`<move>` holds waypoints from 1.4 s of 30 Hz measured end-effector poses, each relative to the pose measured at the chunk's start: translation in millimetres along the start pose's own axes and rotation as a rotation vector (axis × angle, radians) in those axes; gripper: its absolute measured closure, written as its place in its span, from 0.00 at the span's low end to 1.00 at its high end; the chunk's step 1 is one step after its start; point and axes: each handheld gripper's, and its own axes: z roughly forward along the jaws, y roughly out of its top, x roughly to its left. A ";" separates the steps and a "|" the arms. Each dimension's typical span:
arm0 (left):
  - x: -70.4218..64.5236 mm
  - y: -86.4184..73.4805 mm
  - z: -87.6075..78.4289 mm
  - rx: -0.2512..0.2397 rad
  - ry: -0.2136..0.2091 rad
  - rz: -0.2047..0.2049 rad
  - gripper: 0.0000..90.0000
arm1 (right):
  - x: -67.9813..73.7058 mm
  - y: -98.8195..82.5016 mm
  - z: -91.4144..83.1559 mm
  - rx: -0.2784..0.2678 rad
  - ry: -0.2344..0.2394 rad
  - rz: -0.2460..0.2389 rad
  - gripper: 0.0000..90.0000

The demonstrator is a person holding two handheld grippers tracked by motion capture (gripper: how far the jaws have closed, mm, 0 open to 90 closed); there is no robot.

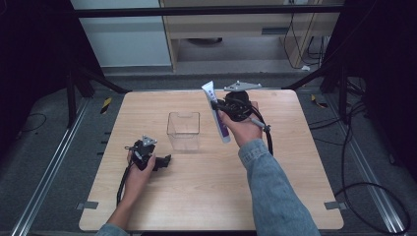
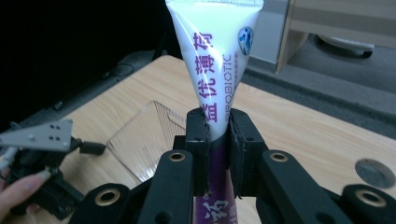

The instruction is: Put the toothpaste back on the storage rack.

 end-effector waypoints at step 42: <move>0.2 0.1 -0.1 0.001 0.000 0.003 0.00 | 35.7 46.7 64.4 -0.167 0.007 0.008 0.88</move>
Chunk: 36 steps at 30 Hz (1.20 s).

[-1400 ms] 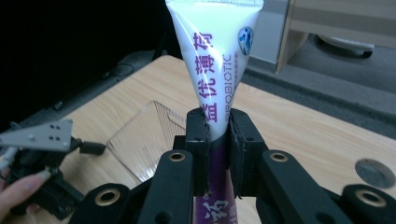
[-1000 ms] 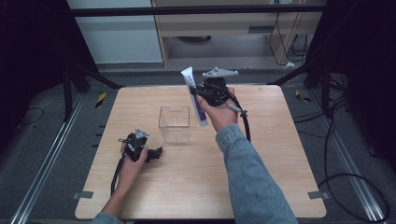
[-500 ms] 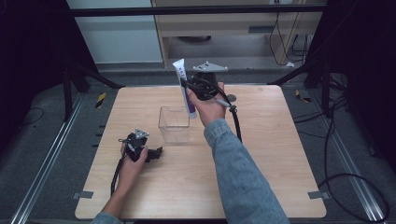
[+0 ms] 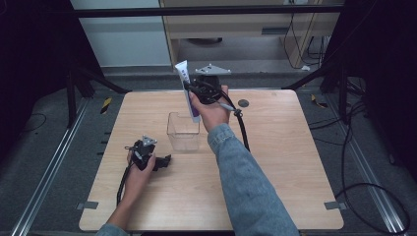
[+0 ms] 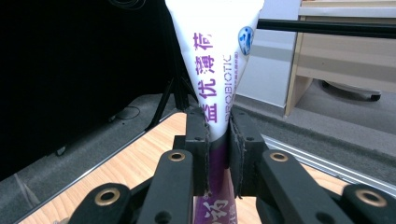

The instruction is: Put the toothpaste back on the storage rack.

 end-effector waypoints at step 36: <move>0.1 0.0 0.0 0.000 -0.001 0.000 0.00 | 19.6 -30.0 40.0 0.004 0.006 -0.028 0.88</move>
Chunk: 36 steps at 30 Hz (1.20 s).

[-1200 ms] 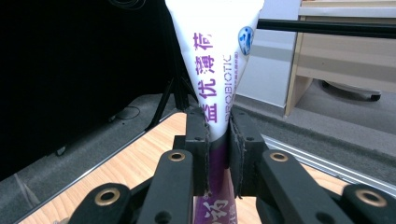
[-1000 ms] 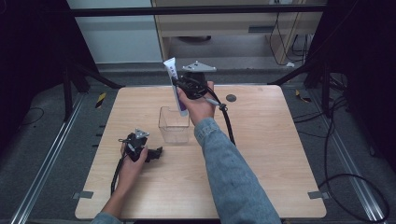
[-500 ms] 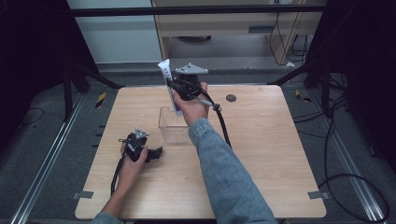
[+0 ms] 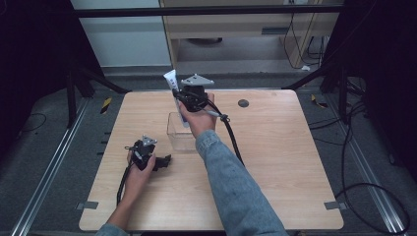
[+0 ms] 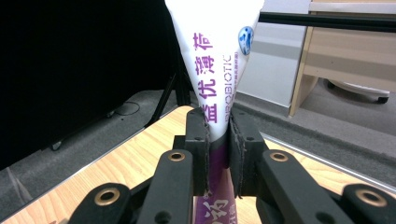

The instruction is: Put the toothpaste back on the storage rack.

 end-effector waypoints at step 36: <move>-0.3 -0.1 0.2 -0.002 0.000 -0.005 0.00 | 6.9 -29.6 15.6 0.020 -0.007 -0.001 0.88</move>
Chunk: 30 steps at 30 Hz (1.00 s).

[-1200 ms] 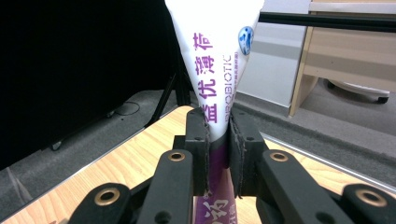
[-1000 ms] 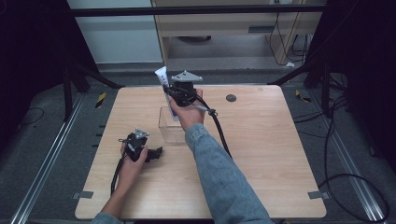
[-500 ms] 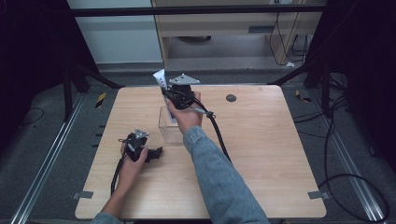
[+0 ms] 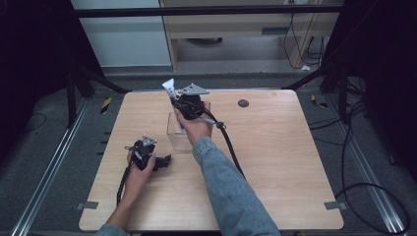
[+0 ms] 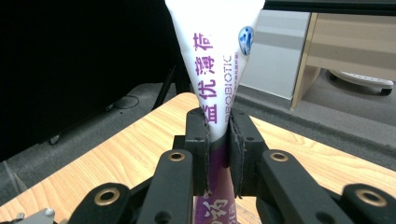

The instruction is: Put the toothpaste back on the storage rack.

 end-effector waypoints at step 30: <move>0.2 0.2 0.3 -0.001 -0.001 0.001 0.00 | 11.6 -20.3 5.3 0.038 -0.022 -0.032 0.88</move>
